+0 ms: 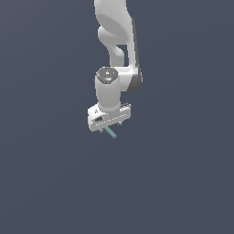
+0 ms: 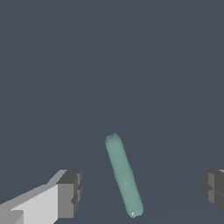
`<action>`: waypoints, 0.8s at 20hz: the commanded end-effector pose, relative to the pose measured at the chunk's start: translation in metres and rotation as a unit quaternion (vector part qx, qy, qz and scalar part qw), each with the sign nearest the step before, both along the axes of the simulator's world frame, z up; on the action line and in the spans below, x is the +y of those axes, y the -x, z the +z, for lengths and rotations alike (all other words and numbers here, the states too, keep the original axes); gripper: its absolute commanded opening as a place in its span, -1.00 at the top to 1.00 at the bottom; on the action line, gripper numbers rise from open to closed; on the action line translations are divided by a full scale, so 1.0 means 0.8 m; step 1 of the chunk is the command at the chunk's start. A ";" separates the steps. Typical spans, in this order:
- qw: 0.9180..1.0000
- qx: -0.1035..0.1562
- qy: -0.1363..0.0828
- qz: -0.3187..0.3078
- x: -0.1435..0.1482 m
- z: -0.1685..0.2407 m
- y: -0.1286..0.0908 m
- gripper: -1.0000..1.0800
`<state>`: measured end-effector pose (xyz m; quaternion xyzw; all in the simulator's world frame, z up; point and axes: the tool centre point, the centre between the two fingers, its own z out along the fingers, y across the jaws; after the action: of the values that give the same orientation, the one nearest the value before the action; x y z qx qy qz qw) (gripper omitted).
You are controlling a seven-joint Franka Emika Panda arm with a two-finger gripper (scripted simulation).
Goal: Pick up the object and move it to a goal position.
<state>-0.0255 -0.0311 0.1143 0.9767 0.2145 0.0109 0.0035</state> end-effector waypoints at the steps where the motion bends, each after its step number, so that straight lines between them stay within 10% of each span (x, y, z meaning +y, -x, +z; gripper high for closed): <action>1: 0.999 0.002 0.001 0.033 -0.005 -0.012 0.009 -0.92; 16: 0.987 0.011 0.001 0.163 -0.020 -0.059 0.046 -0.92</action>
<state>-0.0605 -0.0463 0.0689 0.9317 0.3633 0.0007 0.0008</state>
